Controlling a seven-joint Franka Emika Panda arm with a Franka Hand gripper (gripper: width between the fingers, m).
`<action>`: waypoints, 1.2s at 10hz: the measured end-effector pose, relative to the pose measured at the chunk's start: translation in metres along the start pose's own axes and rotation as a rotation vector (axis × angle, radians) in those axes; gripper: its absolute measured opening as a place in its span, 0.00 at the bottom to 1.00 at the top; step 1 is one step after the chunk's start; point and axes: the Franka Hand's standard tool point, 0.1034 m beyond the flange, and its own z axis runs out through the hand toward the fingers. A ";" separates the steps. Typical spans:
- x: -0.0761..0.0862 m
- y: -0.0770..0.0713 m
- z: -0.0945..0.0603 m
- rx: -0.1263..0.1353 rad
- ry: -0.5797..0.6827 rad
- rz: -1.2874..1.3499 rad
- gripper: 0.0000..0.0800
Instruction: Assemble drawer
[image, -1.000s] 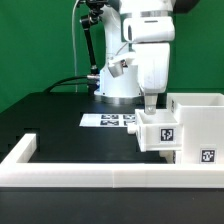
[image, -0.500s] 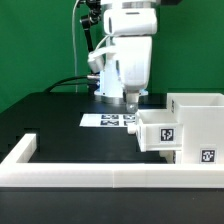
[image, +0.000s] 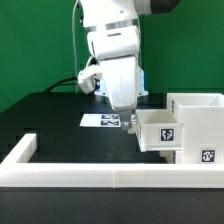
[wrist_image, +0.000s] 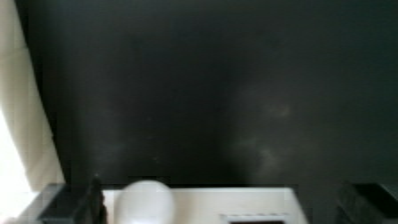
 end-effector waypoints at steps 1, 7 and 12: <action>0.000 0.005 0.004 0.010 0.046 0.012 0.81; 0.036 0.016 0.012 0.004 0.039 0.072 0.81; 0.033 0.014 0.015 0.001 0.024 0.059 0.81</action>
Offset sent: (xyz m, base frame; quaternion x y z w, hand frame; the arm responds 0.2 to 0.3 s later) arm 0.0130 0.0471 0.0015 -0.0038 -0.0021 0.0321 0.9995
